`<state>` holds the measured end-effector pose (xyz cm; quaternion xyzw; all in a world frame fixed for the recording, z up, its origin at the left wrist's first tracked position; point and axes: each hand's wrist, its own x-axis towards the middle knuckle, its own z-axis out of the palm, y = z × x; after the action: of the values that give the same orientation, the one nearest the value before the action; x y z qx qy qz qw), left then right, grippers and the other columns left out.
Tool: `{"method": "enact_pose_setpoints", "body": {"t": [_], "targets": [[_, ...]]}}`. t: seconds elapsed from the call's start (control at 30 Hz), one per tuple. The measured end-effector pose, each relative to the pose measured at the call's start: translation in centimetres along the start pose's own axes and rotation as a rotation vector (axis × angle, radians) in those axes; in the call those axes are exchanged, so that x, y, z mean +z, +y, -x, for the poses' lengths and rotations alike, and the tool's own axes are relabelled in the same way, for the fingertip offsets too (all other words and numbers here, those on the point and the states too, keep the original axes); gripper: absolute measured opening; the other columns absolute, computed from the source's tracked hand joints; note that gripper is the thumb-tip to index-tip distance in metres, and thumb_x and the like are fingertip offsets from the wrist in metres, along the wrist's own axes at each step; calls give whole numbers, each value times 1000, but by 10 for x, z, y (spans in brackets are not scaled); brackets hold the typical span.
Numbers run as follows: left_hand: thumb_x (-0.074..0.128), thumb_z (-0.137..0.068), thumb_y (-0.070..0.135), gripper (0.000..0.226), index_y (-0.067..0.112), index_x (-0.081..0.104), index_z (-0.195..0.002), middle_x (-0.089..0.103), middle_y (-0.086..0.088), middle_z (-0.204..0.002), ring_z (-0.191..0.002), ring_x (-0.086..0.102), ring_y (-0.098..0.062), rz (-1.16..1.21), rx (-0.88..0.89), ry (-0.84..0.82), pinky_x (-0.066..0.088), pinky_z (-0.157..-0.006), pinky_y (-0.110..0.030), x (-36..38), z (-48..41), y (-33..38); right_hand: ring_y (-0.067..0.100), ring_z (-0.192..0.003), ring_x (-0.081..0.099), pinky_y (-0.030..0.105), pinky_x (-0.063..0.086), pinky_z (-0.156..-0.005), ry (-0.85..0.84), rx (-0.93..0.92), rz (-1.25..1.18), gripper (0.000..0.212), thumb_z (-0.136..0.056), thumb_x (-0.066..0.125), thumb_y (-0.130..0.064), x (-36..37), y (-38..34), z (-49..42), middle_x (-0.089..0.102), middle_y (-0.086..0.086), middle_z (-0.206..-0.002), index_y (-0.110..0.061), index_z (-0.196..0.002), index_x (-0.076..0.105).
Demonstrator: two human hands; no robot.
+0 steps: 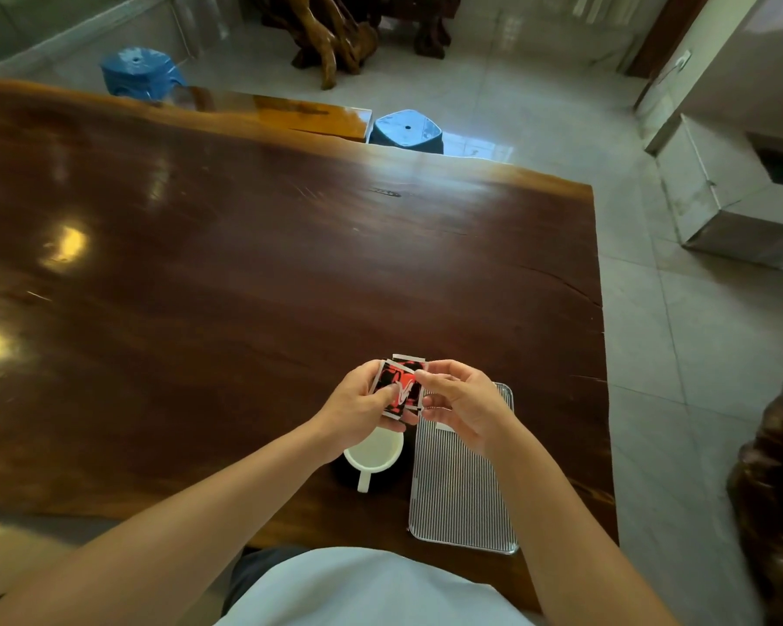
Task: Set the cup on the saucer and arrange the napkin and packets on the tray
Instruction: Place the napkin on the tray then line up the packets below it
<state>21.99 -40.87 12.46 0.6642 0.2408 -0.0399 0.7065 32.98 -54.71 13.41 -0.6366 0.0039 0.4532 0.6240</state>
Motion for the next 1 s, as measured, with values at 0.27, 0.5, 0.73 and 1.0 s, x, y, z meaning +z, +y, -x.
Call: {"method": "enact_pose_setpoints", "body": {"t": [0.27,0.5,0.73,1.0], "targets": [[57,-101,28,23,15,69,-115,77,-6,-98,-79,76,-20,-129,23,126,64,-66,-37,0,-8,-2,19,-74,69,31,56,-67,-31,-34,61,21,-97,62,-21,-3,-2,-3,73,9,-86,-2,-101,68],[52,-104,18,20,10,65,-116,75,-12,-96,-73,75,-20,-5,4,141,64,-63,-33,2,-8,1,27,-85,72,37,58,-73,-66,-35,-38,23,-93,66,-15,-2,-3,-3,73,17,-96,2,-108,67],[56,-101,25,16,18,64,-113,76,-8,-100,-77,77,-20,-47,15,143,62,-61,-31,2,-7,-4,26,-93,73,45,58,-85,-64,-16,18,18,-95,63,-9,-5,-2,-2,76,14,-98,-4,-111,71],[55,-101,31,25,15,65,-117,76,-9,-99,-76,75,-20,-75,-13,172,62,-62,-33,2,-6,-9,26,-92,73,40,58,-79,-44,10,56,20,-97,62,-18,-4,3,0,77,12,-97,-6,-107,73]]}}
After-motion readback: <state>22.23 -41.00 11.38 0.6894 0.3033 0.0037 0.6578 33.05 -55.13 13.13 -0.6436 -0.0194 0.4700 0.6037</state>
